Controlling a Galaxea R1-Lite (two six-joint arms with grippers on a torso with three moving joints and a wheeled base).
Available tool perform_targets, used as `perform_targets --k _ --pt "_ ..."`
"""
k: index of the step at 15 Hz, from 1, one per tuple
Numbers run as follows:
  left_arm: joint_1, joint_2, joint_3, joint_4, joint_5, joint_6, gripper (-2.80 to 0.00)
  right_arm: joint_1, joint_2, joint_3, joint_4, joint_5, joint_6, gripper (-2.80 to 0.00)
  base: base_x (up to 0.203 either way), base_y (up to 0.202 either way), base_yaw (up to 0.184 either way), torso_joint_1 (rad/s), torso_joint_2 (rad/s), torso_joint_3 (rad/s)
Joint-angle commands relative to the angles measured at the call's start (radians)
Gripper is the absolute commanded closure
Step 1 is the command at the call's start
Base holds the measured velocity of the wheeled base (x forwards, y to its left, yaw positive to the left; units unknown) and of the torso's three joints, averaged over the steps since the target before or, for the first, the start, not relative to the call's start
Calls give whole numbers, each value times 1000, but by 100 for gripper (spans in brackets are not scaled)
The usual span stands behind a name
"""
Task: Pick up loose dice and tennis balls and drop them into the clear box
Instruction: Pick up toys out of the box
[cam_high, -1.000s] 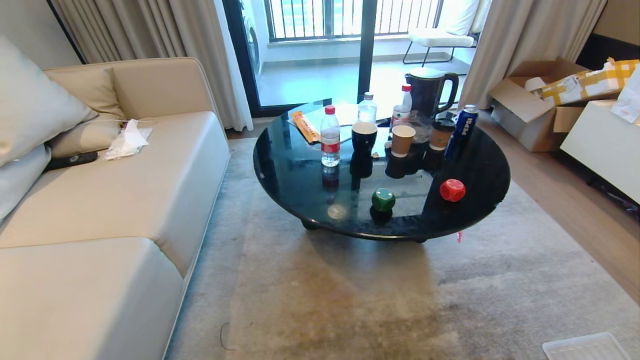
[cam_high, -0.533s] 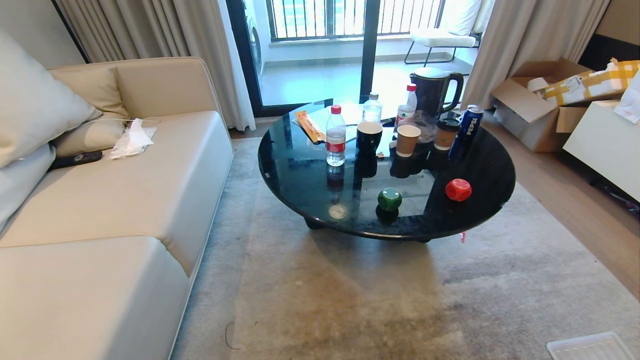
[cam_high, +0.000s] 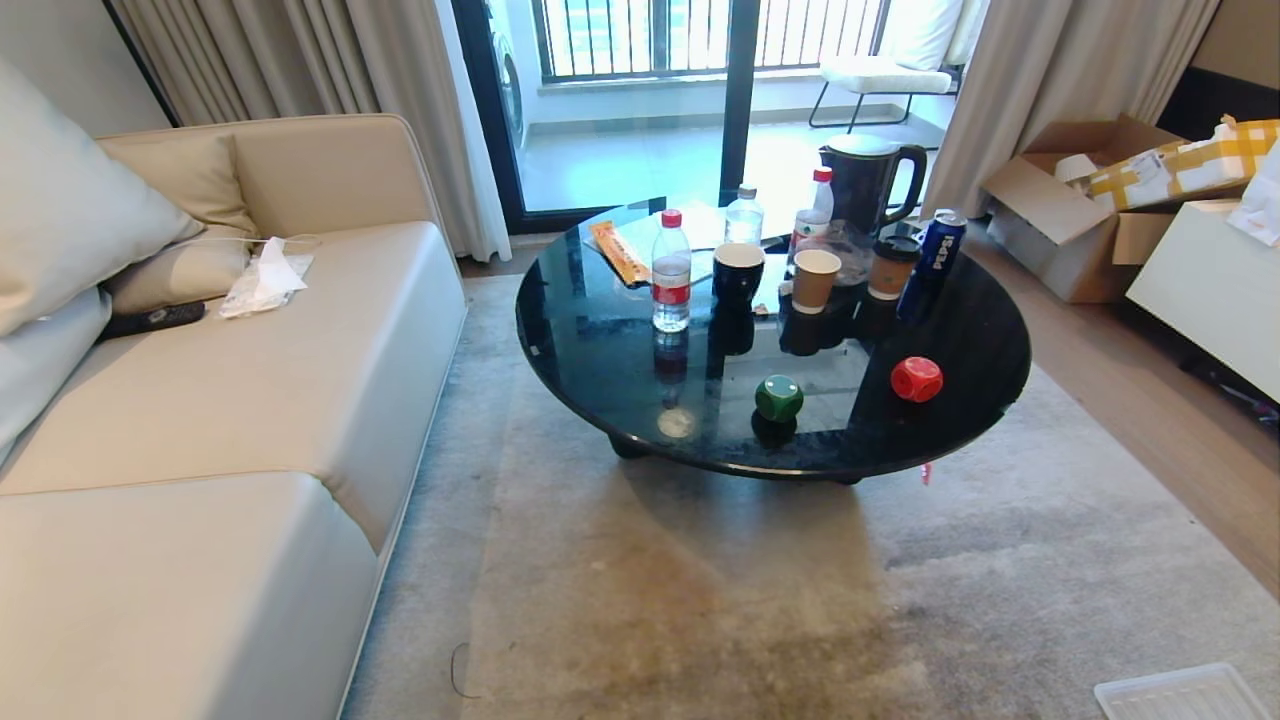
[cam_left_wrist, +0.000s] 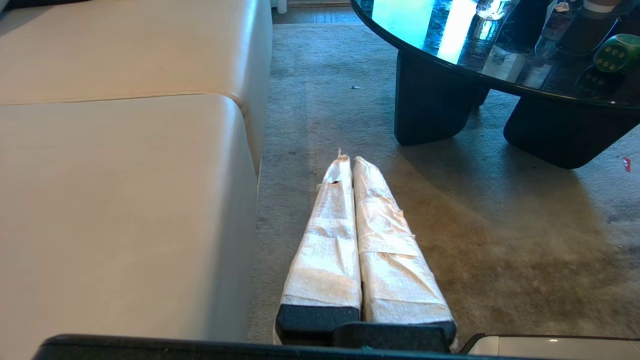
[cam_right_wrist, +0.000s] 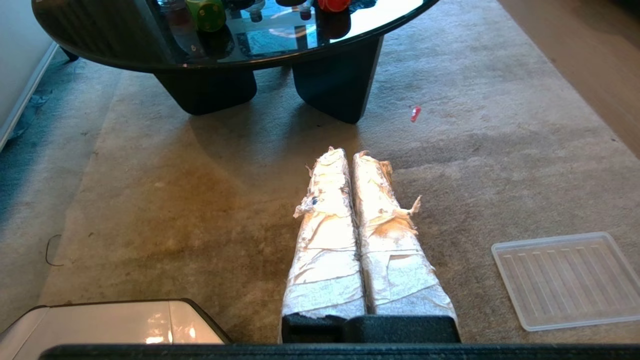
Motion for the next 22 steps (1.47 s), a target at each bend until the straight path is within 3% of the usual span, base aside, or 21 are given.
perform_targets --k 1,5,22 --pt "0 1 0 -1 0 -1 0 1 1 0 1 0 0 0 0 0 0 0 0 0" --pt "0 1 0 0 3 -7 0 1 1 0 1 0 0 0 34 0 0 3 1 1" --pt "0 1 0 2 3 -5 0 1 1 0 1 0 0 0 183 0 0 2 2 2"
